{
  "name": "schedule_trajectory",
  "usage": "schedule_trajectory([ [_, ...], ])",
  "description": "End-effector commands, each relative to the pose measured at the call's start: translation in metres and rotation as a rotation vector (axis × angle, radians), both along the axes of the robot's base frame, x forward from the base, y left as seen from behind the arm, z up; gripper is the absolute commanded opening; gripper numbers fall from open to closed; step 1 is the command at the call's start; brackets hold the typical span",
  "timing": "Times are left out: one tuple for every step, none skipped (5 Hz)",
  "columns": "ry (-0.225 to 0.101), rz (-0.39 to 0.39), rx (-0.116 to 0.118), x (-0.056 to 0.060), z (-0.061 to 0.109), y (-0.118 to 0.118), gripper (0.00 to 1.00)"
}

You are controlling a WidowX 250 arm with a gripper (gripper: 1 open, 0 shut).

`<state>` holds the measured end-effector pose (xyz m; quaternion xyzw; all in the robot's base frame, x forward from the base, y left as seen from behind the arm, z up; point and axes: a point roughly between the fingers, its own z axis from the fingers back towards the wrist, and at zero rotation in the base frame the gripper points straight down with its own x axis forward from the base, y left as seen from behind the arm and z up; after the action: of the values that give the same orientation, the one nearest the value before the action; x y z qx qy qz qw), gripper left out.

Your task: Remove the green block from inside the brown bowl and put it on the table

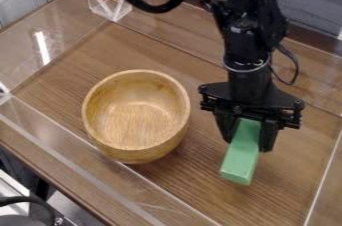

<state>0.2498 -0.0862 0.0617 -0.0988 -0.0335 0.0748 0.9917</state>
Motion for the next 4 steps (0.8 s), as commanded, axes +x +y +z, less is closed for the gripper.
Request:
schedule_trajectory([
  [-0.062,0.005,-0.019,0.0070,0.0124,0.0006,0.00],
  [-0.066,0.002,-0.022,0.0072,0.0103,0.0004,0.00],
  [-0.070,0.000,-0.024,0.0080,0.0081,0.0001,0.00],
  [-0.073,-0.001,-0.026,0.0085,0.0061,0.0000,0.00],
])
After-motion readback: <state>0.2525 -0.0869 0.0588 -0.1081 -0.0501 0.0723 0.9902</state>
